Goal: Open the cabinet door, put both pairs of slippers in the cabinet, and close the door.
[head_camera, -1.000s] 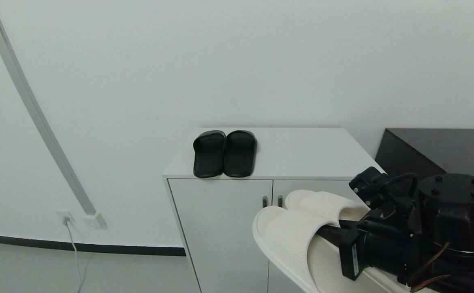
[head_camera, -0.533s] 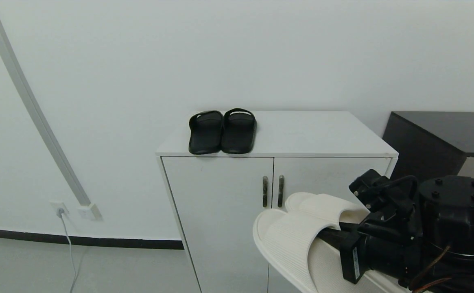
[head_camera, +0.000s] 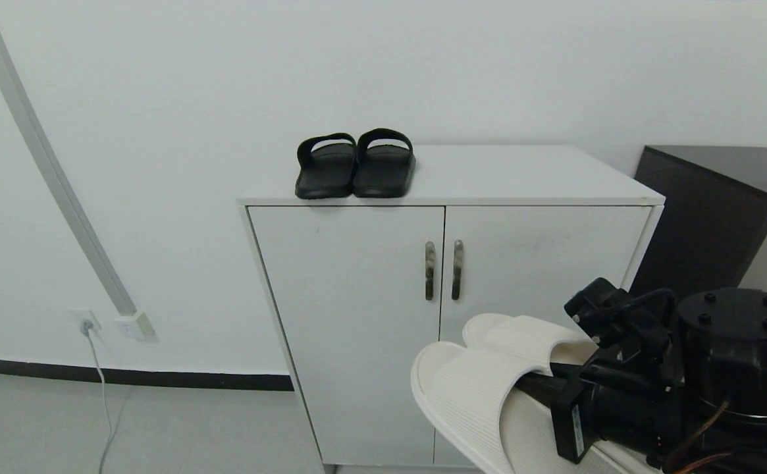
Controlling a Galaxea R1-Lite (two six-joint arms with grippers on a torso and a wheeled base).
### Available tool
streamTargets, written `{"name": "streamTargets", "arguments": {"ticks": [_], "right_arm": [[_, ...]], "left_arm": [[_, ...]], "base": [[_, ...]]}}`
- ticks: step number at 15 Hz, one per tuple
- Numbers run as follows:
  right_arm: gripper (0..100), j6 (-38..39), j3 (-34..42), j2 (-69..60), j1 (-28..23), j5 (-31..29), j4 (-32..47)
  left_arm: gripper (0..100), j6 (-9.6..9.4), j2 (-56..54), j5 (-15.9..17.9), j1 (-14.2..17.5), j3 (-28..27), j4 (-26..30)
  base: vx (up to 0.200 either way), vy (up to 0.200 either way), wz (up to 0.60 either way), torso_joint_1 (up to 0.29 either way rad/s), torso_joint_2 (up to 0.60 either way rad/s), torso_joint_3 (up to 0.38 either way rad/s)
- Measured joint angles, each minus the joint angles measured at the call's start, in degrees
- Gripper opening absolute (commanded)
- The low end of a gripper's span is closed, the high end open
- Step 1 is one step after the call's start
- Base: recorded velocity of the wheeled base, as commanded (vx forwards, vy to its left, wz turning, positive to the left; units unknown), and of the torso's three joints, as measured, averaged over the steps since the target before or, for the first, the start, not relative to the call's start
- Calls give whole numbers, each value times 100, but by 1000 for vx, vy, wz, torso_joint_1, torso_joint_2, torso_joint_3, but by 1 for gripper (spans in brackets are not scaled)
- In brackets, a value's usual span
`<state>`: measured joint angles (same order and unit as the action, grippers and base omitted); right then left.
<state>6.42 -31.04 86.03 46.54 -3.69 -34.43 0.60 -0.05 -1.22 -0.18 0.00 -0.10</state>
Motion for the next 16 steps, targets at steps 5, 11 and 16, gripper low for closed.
{"name": "streamTargets", "arguments": {"ticks": [5,11,16], "right_arm": [[0,-5,22,-12,4,2,-2],[0,-16,63,-34,0,2,-2],[0,-84,117,-54,1,-2,-2]], "left_arm": [[100,0,0,2,0,0,2],[100,0,0,2,0,0,0],[100,0,0,7,0,0,2]], "base": [[0,0,0,-82,457,368],[0,0,0,-6,141,121],[0,0,0,0,0,0]]}}
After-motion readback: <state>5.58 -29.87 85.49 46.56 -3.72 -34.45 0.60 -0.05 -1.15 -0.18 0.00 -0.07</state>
